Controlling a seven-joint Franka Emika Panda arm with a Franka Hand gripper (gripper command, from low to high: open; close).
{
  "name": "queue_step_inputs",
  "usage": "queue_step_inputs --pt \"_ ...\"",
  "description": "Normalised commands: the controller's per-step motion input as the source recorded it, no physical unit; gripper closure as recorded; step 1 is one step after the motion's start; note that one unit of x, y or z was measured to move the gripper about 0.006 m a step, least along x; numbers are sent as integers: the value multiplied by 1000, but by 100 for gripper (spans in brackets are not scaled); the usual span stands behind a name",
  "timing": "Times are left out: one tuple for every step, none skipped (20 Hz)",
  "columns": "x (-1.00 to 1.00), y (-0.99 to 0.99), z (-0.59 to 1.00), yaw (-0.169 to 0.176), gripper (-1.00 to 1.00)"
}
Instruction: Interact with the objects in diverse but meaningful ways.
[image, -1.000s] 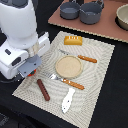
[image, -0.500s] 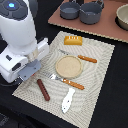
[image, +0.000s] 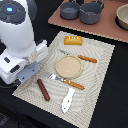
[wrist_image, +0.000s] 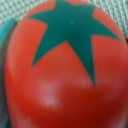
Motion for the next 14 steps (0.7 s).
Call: queue_step_inputs --pt "-126 -49 -9 0 100" --pt "-134 -60 -20 0 100" --pt "-120 -49 -11 0 100" --pt "-54 -26 0 0 100" --pt "0 0 369 0 100" --pt "0 171 831 0 100" --pt "0 260 1000 -3 100" --pt "-83 217 1000 0 100" --pt "-151 209 1000 -2 100" --pt "-171 294 1000 -9 100" --pt "-134 391 1000 -7 100" --pt "-154 406 1000 -6 100" --pt "-166 429 1000 -5 100" --pt "-149 469 1000 0 100"
